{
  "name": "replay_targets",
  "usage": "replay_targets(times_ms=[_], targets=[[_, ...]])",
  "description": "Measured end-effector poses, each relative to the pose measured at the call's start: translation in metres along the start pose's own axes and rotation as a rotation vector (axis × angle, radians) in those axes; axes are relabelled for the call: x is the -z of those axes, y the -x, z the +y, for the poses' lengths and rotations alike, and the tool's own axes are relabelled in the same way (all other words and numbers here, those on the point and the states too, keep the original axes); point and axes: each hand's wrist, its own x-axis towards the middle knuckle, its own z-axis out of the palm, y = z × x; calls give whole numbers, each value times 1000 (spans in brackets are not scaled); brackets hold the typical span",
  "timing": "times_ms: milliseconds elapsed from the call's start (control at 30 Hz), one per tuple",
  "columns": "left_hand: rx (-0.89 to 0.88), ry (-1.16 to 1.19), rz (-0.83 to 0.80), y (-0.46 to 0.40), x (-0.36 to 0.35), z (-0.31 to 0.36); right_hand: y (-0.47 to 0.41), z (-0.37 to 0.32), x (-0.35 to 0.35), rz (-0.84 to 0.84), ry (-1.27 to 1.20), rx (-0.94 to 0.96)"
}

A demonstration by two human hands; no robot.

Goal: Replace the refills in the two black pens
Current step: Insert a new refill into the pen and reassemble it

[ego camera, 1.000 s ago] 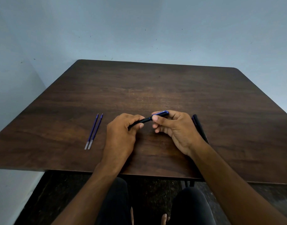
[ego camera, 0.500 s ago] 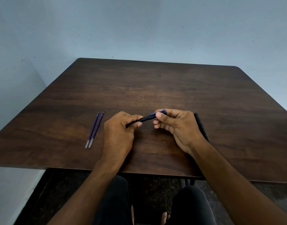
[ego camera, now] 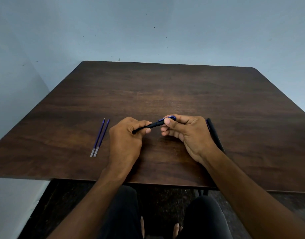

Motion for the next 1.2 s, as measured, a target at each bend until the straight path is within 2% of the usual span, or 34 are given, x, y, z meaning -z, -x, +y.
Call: replay_targets(times_ms=[467,633,733,833,1000,1100,1200], targets=[[55,-23,-6,2,-2,7,-1,-4,-3,52,-86,-40],[3,-49,-53,2,-4,9,-3,-6,-3,110,-110,-67],[49,-1,-89,1,-6,12,-3,-11,-4,141,-82,-81],[176,65,-195,-4,-9,15,-2,-18,-8,184,6,-66],[454,329,-351,-11,-22,22,12,-24,-10,294,337,58],[515,463,-355,-12,-29,28,27,-28,-1,311,602,94],[546,503,-391,-11,-36,33,40,-35,6,244,689,60]])
